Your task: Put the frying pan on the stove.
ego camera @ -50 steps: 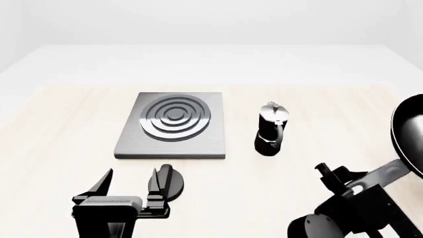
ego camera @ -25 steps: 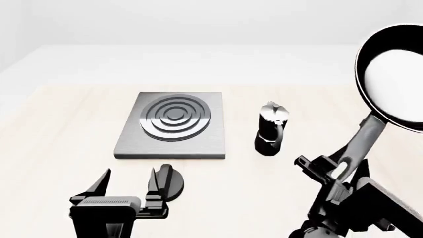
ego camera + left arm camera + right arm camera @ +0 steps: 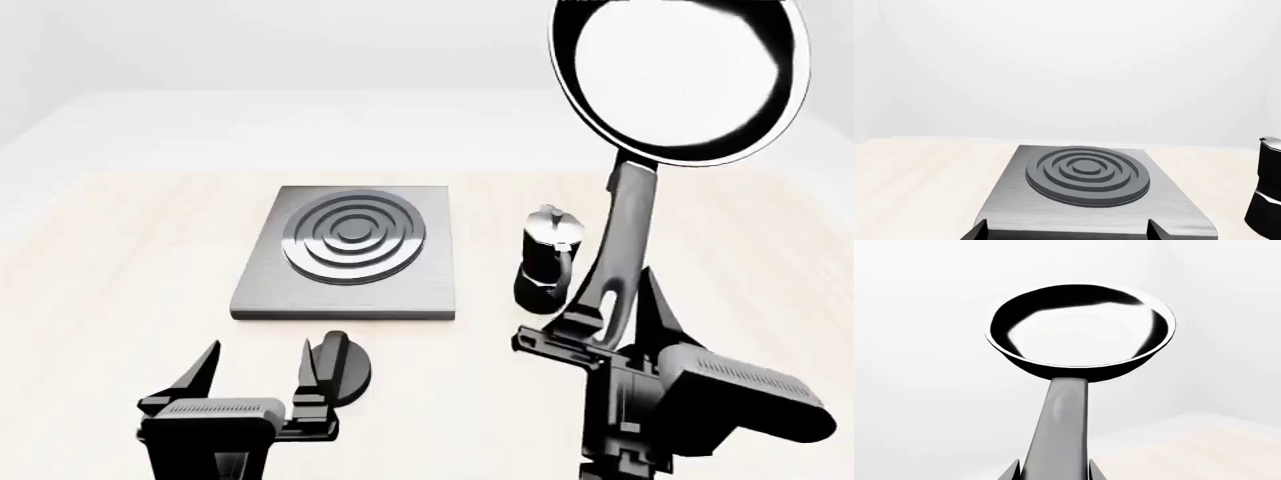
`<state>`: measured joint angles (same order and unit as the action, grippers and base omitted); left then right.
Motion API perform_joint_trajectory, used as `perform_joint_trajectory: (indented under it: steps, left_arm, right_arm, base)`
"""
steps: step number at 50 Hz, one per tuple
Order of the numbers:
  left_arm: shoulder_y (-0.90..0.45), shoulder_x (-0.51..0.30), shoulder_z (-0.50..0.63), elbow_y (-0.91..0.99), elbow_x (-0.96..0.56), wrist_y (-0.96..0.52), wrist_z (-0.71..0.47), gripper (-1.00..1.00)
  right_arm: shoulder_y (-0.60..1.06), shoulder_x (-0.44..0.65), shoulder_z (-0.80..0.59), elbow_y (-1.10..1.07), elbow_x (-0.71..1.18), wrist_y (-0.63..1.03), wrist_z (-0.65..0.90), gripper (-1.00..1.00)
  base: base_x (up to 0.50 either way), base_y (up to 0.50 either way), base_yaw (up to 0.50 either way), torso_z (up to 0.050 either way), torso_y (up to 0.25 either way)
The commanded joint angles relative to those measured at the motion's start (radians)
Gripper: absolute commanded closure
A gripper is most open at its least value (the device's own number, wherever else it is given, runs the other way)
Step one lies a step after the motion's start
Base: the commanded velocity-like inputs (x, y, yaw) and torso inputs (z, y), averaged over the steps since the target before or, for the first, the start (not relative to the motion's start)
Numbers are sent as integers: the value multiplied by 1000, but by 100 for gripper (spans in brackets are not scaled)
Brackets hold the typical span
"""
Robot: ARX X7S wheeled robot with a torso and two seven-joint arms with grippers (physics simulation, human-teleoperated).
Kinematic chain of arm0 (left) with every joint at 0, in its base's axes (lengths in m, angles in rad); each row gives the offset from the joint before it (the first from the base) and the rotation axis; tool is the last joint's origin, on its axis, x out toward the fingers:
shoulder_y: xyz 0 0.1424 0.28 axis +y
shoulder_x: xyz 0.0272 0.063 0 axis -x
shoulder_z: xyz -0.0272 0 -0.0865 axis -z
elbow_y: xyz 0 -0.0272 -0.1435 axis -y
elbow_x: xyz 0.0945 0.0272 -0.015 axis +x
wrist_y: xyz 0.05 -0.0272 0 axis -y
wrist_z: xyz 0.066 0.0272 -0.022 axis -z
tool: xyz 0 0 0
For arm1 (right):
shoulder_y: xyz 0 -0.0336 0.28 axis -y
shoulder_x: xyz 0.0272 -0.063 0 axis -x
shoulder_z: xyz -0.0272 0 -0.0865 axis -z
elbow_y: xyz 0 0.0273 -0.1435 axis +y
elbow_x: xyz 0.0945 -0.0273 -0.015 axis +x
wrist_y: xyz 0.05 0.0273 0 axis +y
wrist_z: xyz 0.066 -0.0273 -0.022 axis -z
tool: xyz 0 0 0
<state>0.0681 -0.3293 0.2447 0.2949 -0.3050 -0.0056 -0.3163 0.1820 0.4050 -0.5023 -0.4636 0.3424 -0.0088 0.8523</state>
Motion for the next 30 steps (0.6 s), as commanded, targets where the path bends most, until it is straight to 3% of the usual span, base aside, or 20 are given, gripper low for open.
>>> perform_joint_trajectory:
  steps: [1, 30]
  left_arm:
    - [2, -3, 2, 2, 1, 3, -6, -100]
    - [-6, -8, 9, -6, -2, 6, -11, -100]
  right_arm:
    - [33, 35, -62, -117, -61, 64, -47, 100]
    - [85, 50, -191, -153, -4, 97, -211, 100]
  base:
    - [0, 0, 0, 0, 0]
    - [0, 0, 0, 1, 2]
